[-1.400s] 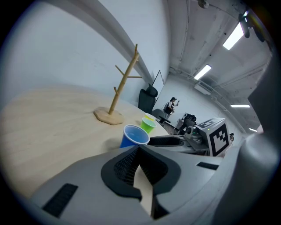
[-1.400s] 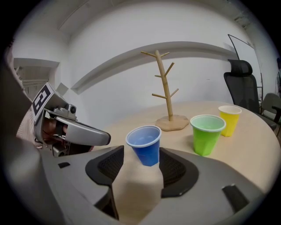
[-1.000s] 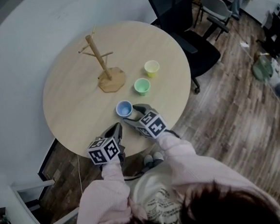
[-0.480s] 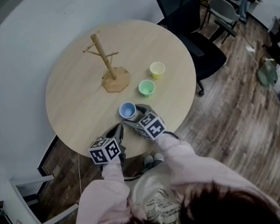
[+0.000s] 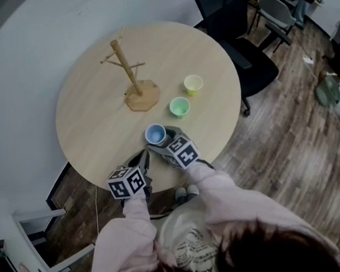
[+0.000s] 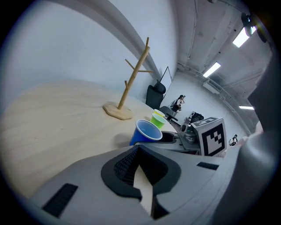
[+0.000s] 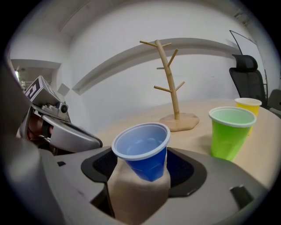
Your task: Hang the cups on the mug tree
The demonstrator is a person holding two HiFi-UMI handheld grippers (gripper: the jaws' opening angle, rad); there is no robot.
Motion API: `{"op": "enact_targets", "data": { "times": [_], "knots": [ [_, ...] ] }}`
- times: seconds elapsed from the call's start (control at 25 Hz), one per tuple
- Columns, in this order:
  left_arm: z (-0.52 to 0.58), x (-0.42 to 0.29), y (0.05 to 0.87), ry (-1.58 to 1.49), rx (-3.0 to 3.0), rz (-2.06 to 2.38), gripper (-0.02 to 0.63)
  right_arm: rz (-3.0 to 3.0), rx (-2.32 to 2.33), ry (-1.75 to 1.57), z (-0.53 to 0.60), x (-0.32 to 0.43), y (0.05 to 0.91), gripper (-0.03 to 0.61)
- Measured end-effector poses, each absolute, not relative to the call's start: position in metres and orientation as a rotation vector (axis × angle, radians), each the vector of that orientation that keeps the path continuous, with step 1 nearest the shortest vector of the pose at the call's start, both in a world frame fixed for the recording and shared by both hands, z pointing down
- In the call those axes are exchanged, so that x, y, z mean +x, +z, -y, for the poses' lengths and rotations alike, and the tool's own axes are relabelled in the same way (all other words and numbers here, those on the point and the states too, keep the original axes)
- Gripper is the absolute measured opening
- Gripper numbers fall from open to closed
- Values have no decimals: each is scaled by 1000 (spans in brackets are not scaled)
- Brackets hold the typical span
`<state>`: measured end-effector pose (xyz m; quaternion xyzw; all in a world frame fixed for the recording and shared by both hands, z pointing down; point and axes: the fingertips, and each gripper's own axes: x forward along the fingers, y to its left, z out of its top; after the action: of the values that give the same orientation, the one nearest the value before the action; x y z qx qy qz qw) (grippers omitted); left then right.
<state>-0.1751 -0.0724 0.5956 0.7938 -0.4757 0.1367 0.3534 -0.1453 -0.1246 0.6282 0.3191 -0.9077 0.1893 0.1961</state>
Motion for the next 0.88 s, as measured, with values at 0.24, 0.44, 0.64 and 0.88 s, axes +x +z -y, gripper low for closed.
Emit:
{"op": "enact_targets", "data": {
  "times": [0.24,0.44,0.64,0.88],
  "knots": [
    [71,-181,598,354,2029,1255,0,2553,915,547,130,-147,626,323],
    [72,-186,599,341,2008,1275,0,2579,883,558,131,-151,623,307],
    [72,-184,599,331,1998,1283,0,2610,875,571,134,-150,615,307],
    [73,-180,597,312,1998,1293,0,2648,854,621,136,-149,603,305]
  ]
}}
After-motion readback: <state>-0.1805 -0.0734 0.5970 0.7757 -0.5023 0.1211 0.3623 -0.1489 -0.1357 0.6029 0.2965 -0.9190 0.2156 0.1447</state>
